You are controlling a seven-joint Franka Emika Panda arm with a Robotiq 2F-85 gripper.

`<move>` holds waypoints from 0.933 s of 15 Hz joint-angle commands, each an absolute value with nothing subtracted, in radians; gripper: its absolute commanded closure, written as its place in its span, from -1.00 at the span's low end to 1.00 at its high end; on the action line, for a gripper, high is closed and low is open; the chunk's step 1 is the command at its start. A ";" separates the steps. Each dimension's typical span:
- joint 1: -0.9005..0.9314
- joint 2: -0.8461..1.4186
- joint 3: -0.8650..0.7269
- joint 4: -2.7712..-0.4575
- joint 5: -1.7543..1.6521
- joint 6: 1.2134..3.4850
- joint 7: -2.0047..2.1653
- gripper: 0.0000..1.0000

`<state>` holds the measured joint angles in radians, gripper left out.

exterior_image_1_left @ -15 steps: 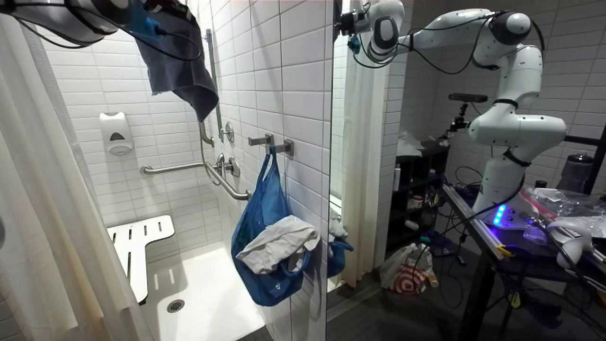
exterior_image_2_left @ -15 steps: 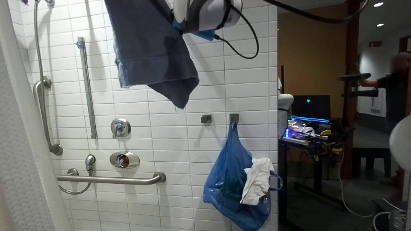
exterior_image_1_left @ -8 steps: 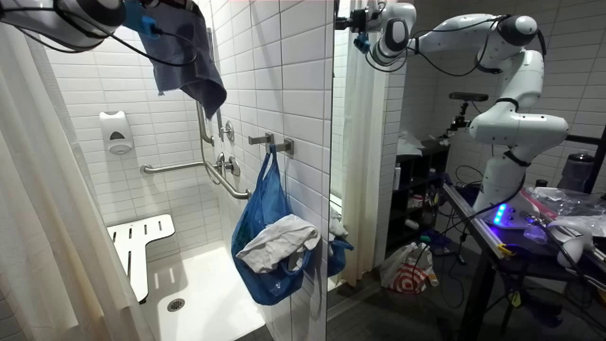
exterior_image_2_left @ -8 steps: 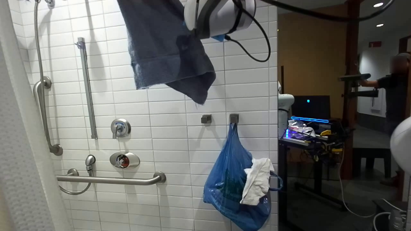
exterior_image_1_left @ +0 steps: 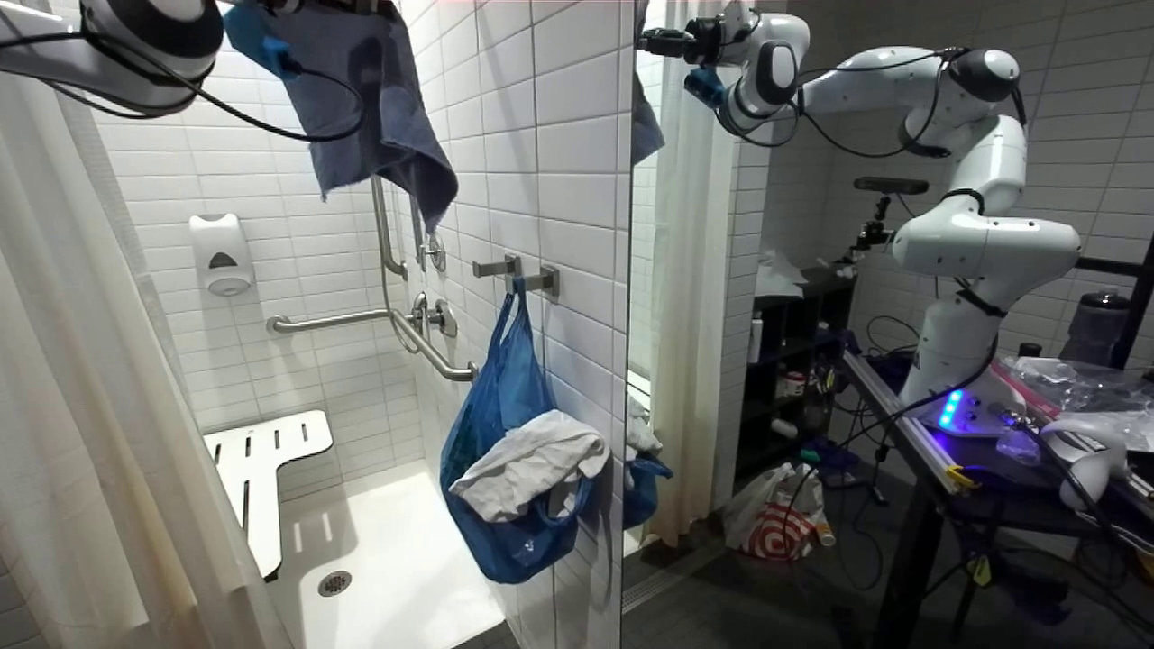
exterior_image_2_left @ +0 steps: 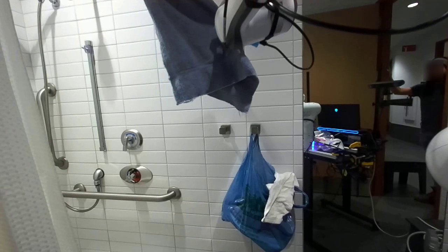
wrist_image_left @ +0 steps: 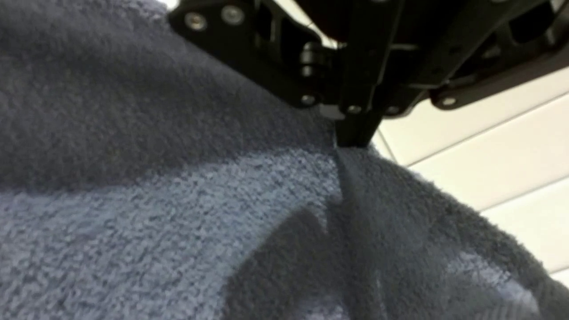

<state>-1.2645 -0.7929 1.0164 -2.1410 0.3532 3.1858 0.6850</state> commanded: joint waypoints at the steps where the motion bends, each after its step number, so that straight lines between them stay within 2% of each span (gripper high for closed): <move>1: -1.253 -0.884 0.976 -2.230 0.381 3.206 0.741 0.99; 14: -1.289 -0.959 0.905 -2.364 0.366 3.179 0.841 0.99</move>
